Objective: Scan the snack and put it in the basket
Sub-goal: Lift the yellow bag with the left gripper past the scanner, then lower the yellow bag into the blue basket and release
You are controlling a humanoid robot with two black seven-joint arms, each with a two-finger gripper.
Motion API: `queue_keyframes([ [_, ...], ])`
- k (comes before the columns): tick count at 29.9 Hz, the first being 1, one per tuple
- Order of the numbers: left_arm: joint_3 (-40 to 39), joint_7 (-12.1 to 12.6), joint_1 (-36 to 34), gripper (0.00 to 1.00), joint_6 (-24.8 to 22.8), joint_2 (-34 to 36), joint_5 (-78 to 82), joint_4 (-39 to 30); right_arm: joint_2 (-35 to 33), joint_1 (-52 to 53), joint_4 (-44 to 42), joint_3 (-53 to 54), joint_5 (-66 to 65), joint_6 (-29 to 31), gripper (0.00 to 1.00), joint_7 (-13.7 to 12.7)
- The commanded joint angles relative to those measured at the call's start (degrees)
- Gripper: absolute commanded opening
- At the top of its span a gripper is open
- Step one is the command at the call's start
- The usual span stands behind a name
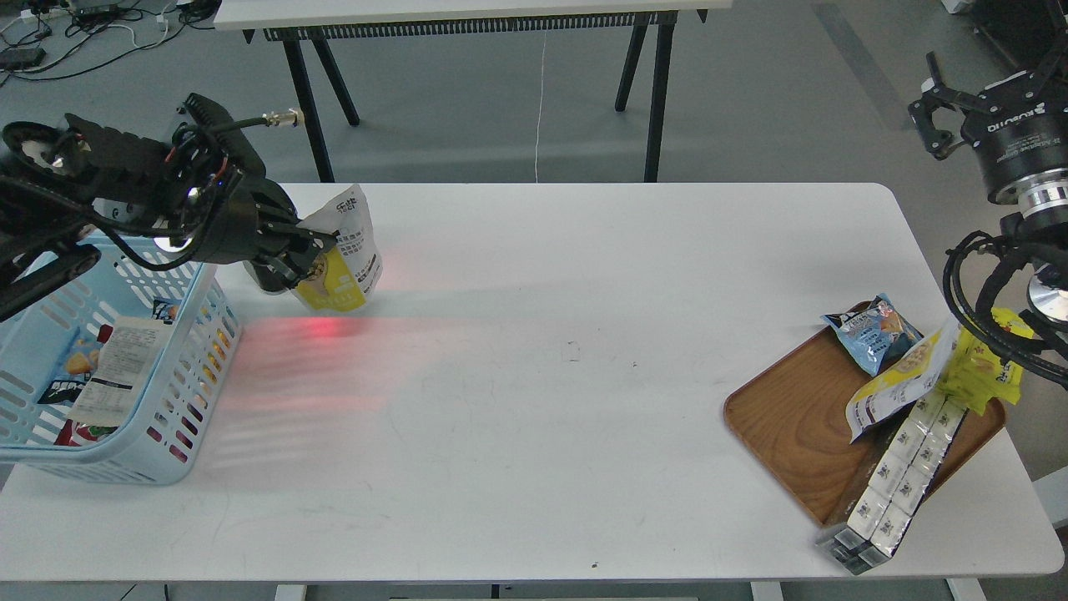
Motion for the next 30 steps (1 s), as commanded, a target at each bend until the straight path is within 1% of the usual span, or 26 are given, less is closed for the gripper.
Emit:
queue_keyframes([
  [1,0.09,0.00,0.18,0.00,0.00,-0.77,0.00,-0.27,0.00,-0.01,0.00,-0.01,-0.03,0.00,0.99,-0.01],
  [10,0.00,0.00,0.09,0.00,0.00,-1.47,0.00,-0.71,0.00,-0.01,0.00,0.08,-0.03,0.00,0.99,-0.01],
  [15,-0.18,0.00,0.00,0.00,0.00,-0.68,0.00,-2.64,-0.09,-0.01,0.00,-0.01,-0.03,0.00,0.99,-0.01],
  [18,-2.45,0.00,-0.09,0.00,0.00,0.37,0.00,-3.60,-0.62,-0.01,0.00,0.08,-0.03,0.00,0.99,-0.01],
  [21,-4.48,0.00,-0.35,0.00,0.00,4.49,0.00,-7.90,-0.71,-0.01,0.00,-0.01,-0.03,0.00,0.99,-0.01],
  [25,-9.92,0.00,-0.35,0.00,0.00,11.34,-2.98,-13.45,-0.71,-0.01,0.00,0.08,-0.03,0.00,0.99,-0.01],
  [30,-12.04,0.00,-0.44,0.00,0.00,20.92,-11.70,-13.89,-0.62,-0.01,-0.18,-0.01,-0.03,0.00,0.99,-0.01],
])
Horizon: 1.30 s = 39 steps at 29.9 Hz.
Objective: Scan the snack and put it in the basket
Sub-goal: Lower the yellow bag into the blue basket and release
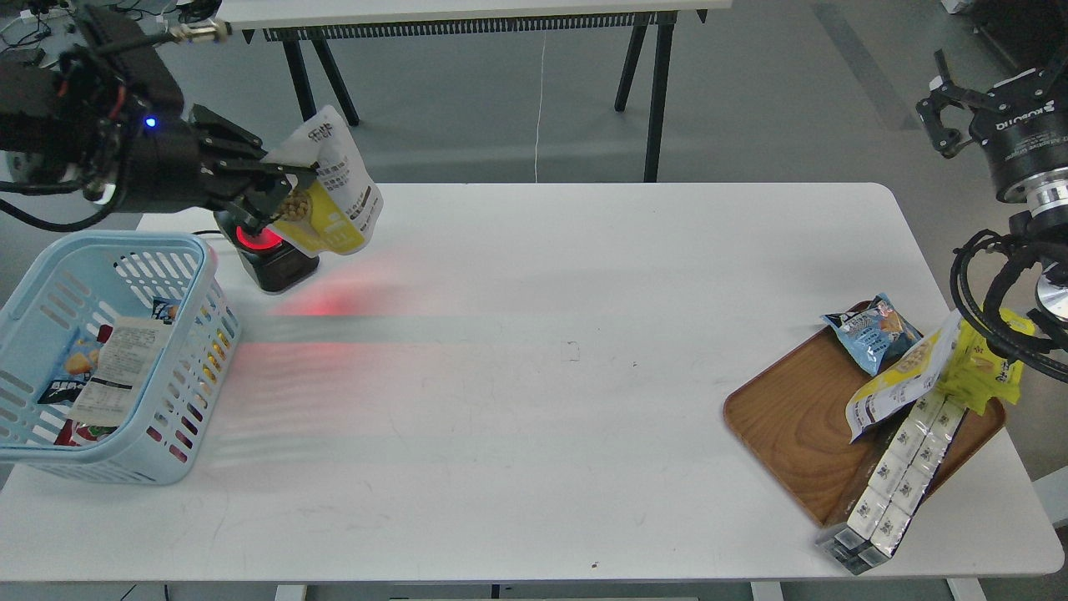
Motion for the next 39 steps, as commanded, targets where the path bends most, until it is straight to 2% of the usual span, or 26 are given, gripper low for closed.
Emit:
queue_keyframes([
  [1,-0.75,0.00,0.04,0.00,-0.01,7.50,-4.88,-0.26,0.18,-0.09,-0.11,-0.02,0.01,0.00,0.99,0.00],
  [6,0.13,0.00,0.57,0.00,-0.01,14.98,-4.97,0.35,0.70,-0.01,-0.20,0.07,0.01,0.00,0.99,0.00],
  [12,4.87,0.00,1.18,0.00,-0.01,19.73,-5.32,2.46,0.70,-0.09,-0.37,0.07,0.01,0.00,0.99,0.00],
  [18,11.81,0.00,1.27,0.01,-0.01,19.56,-10.24,7.73,0.97,-0.01,-1.16,-0.02,-0.08,0.00,0.99,0.00],
  [24,17.35,0.00,1.36,0.01,-0.01,19.30,-11.21,7.30,0.88,0.08,-1.16,0.07,-0.08,0.00,0.99,0.00],
  [33,17.54,0.00,1.27,0.04,-0.01,17.72,-12.88,5.89,0.44,0.08,-1.16,0.33,-0.08,0.00,0.99,0.00],
  [39,17.53,0.00,1.27,0.10,-0.01,17.45,-13.41,5.45,0.18,0.08,-1.16,0.51,-0.08,0.00,0.99,0.00],
])
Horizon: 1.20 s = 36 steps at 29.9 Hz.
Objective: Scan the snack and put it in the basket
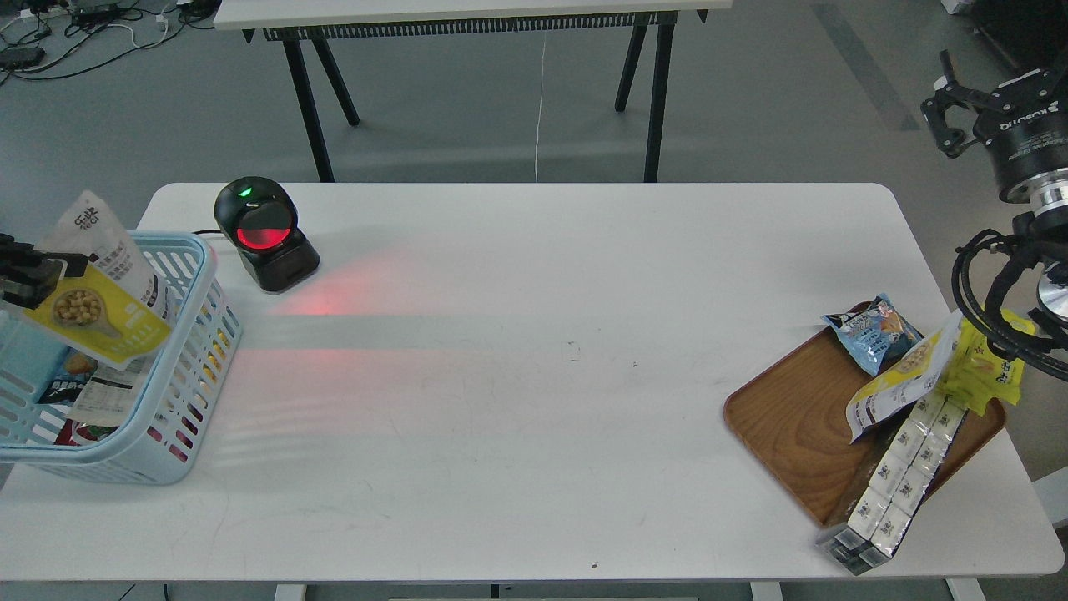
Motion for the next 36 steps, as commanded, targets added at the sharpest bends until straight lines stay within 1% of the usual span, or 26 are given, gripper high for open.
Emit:
queue_keyframes([
  [1,0.12,0.00,-0.03,0.11,0.00,0.00,-0.32,-0.30,-0.19,0.00,0.00,0.02,0.00,0.00,0.99,0.00],
  [2,-0.14,0.00,-0.03,0.13,0.00,0.00,-0.50,-0.30,-0.19,0.00,0.00,0.02,0.00,0.00,0.99,0.00],
  [4,-0.67,0.00,-0.73,0.22,0.00,-0.09,-0.93,-0.30,-0.19,0.00,0.00,0.02,0.00,0.00,0.99,0.00],
  [6,-2.50,0.00,-1.26,0.34,0.00,-0.09,-2.95,-0.12,-0.19,0.00,0.09,0.02,0.00,0.00,0.99,0.00],
  [7,-4.60,0.00,-1.52,0.46,0.00,-0.26,-5.05,0.31,-0.19,0.00,0.00,0.02,0.00,0.00,0.99,0.00],
  [9,-9.26,0.00,-1.70,0.79,0.00,-2.01,-10.75,1.37,-0.27,0.00,0.09,0.02,0.00,0.00,0.99,0.00],
  [10,-10.85,0.00,-1.70,0.92,0.00,-3.24,-14.09,2.59,-0.27,0.00,0.00,0.02,0.00,0.00,0.99,0.00],
  [11,-12.43,0.00,-1.79,0.98,0.00,-4.65,-18.38,4.61,-0.27,0.00,0.09,0.02,0.00,0.00,0.99,0.00],
  [14,-14.90,0.00,-1.79,0.99,0.00,-7.38,-29.38,10.23,-0.36,0.26,0.00,0.11,0.00,0.00,0.99,0.00],
  [17,-16.74,0.00,-2.49,1.00,0.00,-10.71,-36.25,13.93,-0.80,0.79,-0.09,0.37,0.00,0.00,0.99,0.00],
  [21,-21.49,0.00,-3.46,1.00,0.00,-19.05,-46.70,19.81,-1.15,2.45,0.09,2.13,-0.08,0.00,0.99,0.00],
  [25,-23.17,0.00,-3.72,1.00,0.00,-28.54,-60.66,30.08,-1.77,6.76,-0.09,1.87,-0.17,0.00,0.99,0.00],
  [29,-24.57,0.00,-3.72,1.00,0.00,-36.46,-73.50,41.25,-1.68,7.12,-0.09,1.96,-0.17,0.00,0.99,0.00],
  [34,-24.84,0.00,-3.72,1.00,0.00,-45.86,-83.10,52.77,-1.59,7.12,-0.79,2.13,-0.17,0.00,0.99,0.00],
  [35,-24.93,0.00,-3.72,1.00,0.00,-47.19,-84.07,54.53,-1.16,7.12,-1.57,2.13,-0.17,0.00,0.99,-0.48],
  [36,-25.10,0.00,-3.72,1.00,0.00,-48.16,-84.95,55.85,-0.89,7.12,-2.36,2.31,-0.17,0.00,0.99,-1.53],
])
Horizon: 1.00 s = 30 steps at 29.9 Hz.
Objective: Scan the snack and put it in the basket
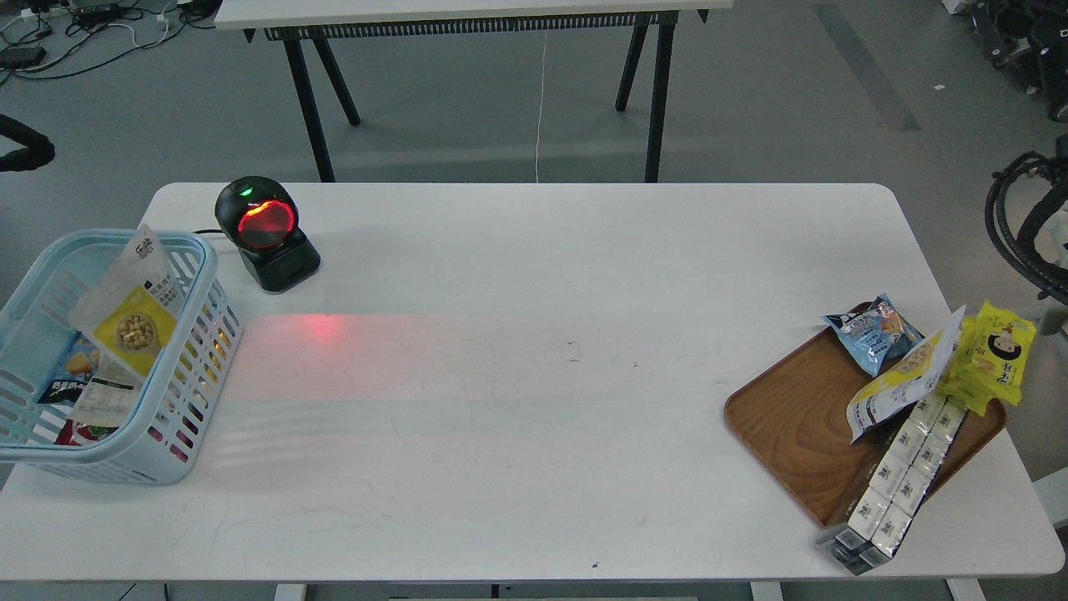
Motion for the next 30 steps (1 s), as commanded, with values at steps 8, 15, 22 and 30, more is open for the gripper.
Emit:
queue_keyframes([
  [8,-0.14,1.79,1.14,1.00,-0.01,-13.08,-22.72,13.66,7.22,-0.63,-6.88,3.44,0.27,0.00,0.99,-5.68],
  [15,-0.14,8.66,5.44,1.00,-0.01,-16.60,-37.06,13.76,10.91,-0.72,-9.51,3.70,0.36,0.00,0.99,-5.59],
  [22,-0.23,8.66,8.79,1.00,-0.01,-19.68,-40.23,13.93,12.41,-0.10,-12.33,3.35,0.36,0.00,0.99,-5.59],
  [30,-3.48,8.58,10.99,1.00,-0.01,-20.91,-42.08,13.84,12.49,2.89,-14.61,3.00,0.18,0.00,0.99,-5.68],
])
